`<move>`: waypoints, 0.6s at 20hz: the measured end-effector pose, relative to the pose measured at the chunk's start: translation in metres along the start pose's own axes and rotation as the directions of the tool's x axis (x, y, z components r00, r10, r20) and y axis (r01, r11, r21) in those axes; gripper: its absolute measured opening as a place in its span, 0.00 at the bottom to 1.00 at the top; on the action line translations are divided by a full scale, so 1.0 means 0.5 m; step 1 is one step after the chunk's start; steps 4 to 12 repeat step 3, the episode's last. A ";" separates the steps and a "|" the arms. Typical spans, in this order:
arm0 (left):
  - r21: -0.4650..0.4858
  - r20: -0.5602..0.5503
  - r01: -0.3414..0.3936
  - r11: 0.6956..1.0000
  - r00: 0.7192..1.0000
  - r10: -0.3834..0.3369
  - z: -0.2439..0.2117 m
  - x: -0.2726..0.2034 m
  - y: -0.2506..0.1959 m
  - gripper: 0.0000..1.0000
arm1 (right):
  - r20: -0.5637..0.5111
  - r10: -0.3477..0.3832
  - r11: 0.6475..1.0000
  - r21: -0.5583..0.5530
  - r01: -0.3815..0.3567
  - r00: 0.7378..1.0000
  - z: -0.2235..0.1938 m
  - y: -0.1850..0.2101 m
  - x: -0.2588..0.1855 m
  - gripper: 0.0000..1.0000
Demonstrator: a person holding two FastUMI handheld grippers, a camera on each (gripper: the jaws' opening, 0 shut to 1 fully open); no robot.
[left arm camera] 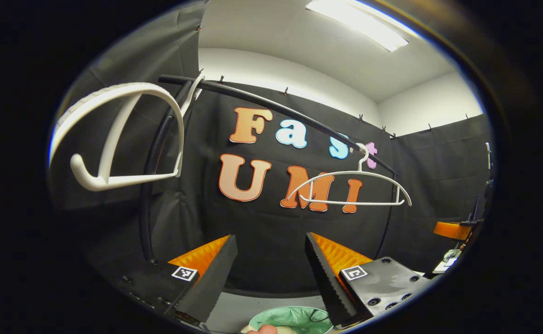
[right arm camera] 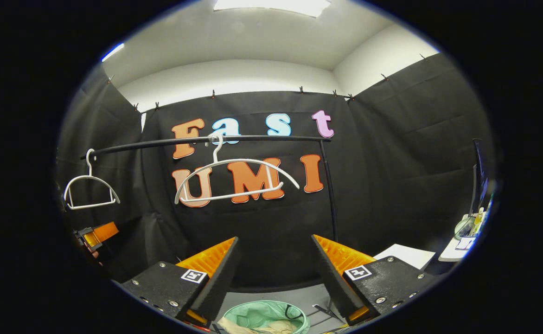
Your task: Grasp the clothes on the hanger with both hands and then place them into the laundry hamper below.
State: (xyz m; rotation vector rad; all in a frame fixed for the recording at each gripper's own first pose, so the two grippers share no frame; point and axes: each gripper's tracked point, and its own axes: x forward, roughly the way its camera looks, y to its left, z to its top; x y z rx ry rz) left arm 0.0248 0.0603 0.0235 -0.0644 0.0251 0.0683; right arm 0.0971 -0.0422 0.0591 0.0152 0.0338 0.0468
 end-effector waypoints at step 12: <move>0.000 -0.004 0.003 1.000 1.000 -0.003 -0.004 0.001 0.000 0.97 | 0.000 0.003 1.000 0.002 -0.003 1.000 0.000 0.003 0.000 0.93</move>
